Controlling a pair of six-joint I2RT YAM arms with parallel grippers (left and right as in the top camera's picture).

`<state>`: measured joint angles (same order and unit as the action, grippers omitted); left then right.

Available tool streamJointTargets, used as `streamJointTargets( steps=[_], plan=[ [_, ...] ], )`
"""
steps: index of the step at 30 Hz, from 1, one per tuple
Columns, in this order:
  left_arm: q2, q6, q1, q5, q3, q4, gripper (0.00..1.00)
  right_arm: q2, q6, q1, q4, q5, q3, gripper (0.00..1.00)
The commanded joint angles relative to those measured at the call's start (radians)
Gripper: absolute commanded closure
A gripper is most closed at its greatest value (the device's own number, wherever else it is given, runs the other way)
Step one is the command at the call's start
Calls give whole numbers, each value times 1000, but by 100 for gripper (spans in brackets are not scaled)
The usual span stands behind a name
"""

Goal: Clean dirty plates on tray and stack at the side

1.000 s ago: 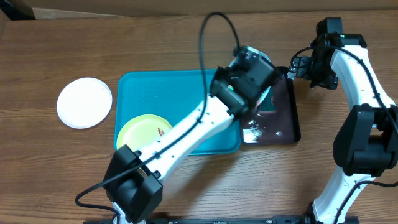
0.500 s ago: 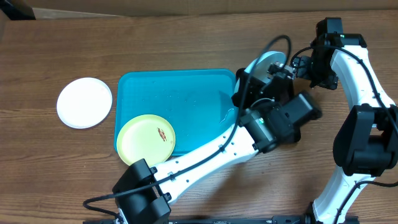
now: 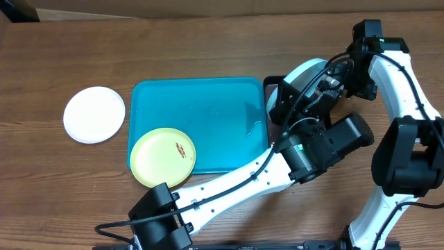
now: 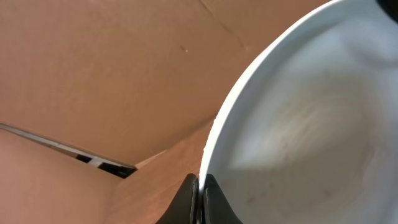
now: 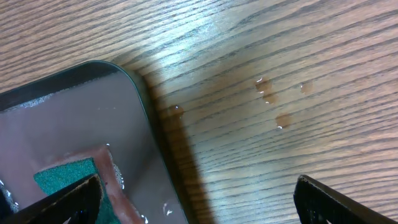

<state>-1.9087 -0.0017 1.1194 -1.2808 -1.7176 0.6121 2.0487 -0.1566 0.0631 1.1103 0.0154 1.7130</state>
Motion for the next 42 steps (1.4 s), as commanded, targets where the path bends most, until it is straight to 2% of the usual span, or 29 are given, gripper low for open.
streamJointTargets(
  steps=[1,11,14,16,22,26,27,33,36,38,39,42],
  plan=[
    [13,10,3,-39,-30,-7,96,-14,-4,1,-6,6,9,0],
    [13,9,0,-30,-30,4,96,-14,-4,1,-6,6,9,0],
    [13,-35,-7,-7,-30,44,96,-14,-4,1,-6,6,9,0],
    [13,-84,-18,57,-30,92,96,-14,-4,1,-5,6,9,0],
    [13,-279,-93,337,-19,249,96,-14,-4,1,-6,6,9,0],
    [13,-380,-202,636,-19,332,96,-14,-4,1,-6,6,9,0],
    [13,-403,-258,750,-18,357,96,-14,-4,1,-6,6,9,0],
    [13,-414,-505,1183,-19,425,95,-14,-4,1,-6,6,9,0],
    [13,-414,-670,1399,-18,489,96,-14,-4,1,-6,6,9,0],
    [13,-413,-764,1479,-19,530,96,-14,-4,1,-6,6,9,0],
    [13,-404,-861,1527,-19,569,96,-14,-4,1,-6,6,9,0],
    [13,-369,-991,1564,-19,615,96,-14,-4,1,-6,6,9,0]
  ],
)
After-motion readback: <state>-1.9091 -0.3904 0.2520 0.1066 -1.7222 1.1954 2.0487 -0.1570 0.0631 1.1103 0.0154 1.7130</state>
